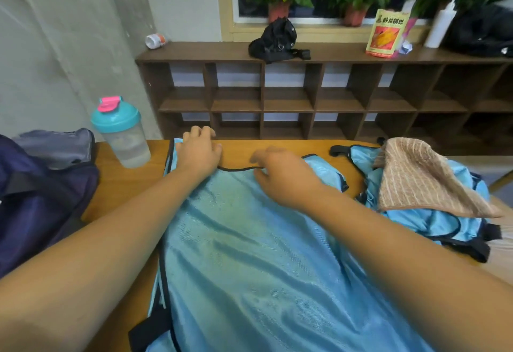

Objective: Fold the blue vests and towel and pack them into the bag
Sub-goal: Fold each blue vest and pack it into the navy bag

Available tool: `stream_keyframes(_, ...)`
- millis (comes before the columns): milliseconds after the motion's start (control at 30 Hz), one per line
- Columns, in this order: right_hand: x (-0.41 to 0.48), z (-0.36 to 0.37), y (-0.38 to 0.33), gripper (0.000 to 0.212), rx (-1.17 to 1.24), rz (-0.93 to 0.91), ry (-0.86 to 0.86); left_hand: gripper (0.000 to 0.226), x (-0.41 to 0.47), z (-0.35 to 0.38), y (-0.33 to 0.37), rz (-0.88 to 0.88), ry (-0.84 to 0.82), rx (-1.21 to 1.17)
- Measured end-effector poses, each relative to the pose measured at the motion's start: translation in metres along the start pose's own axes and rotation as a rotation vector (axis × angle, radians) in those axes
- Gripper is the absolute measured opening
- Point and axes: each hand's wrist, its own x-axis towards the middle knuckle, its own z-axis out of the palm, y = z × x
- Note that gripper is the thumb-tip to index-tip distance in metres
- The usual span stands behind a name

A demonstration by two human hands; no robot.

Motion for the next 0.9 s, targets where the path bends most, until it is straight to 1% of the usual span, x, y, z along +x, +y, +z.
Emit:
stream_keyframes(133,-0.009,-0.039,0.067,0.032,-0.074,0.216,-0.013,0.019,-0.001,-0.001,0.050,0.076,-0.043,-0.136)
stream_keyframes(167,-0.011,-0.048,0.083,0.034,-0.098,0.257,-0.042,0.016,-0.002,0.002,0.063,0.091,-0.052,-0.179)
stream_keyframes(233,-0.012,-0.065,0.106,0.037,-0.131,0.322,-0.167,0.016,-0.006,0.008,0.088,0.114,-0.084,-0.269)
stream_keyframes(300,-0.010,-0.081,0.119,0.045,-0.148,0.351,-0.285,0.017,-0.012,0.016,0.109,0.143,-0.120,-0.347)
stream_keyframes(367,-0.005,-0.087,0.120,0.046,-0.125,0.351,-0.346,0.013,-0.024,0.023,0.119,0.161,-0.150,-0.378)
stream_keyframes(467,0.004,-0.085,0.127,0.032,-0.084,0.375,-0.343,0.008,-0.043,0.043,0.128,0.242,-0.123,-0.367)
stream_keyframes(533,0.011,-0.079,0.132,0.027,-0.038,0.403,-0.354,0.011,-0.053,0.051,0.126,0.289,-0.083,-0.315)
stream_keyframes(600,0.017,-0.074,0.136,0.035,0.048,0.437,-0.396,0.017,-0.056,0.054,0.122,0.304,-0.072,-0.287)
stream_keyframes(667,0.022,-0.071,0.137,0.041,0.070,0.459,-0.467,0.023,-0.057,0.054,0.121,0.328,-0.078,-0.269)
stream_keyframes(733,0.026,-0.072,0.134,0.036,0.025,0.467,-0.546,0.026,-0.059,0.054,0.121,0.344,-0.089,-0.254)
stream_keyframes(800,0.031,-0.075,0.132,0.024,-0.007,0.456,-0.538,0.028,-0.058,0.053,0.120,0.329,-0.094,-0.289)
stream_keyframes(833,0.035,-0.077,0.131,0.019,-0.025,0.441,-0.494,0.030,-0.058,0.052,0.120,0.314,-0.092,-0.314)
stream_keyframes(900,0.041,-0.081,0.130,0.015,-0.080,0.384,-0.347,0.033,-0.056,0.051,0.118,0.283,-0.087,-0.374)
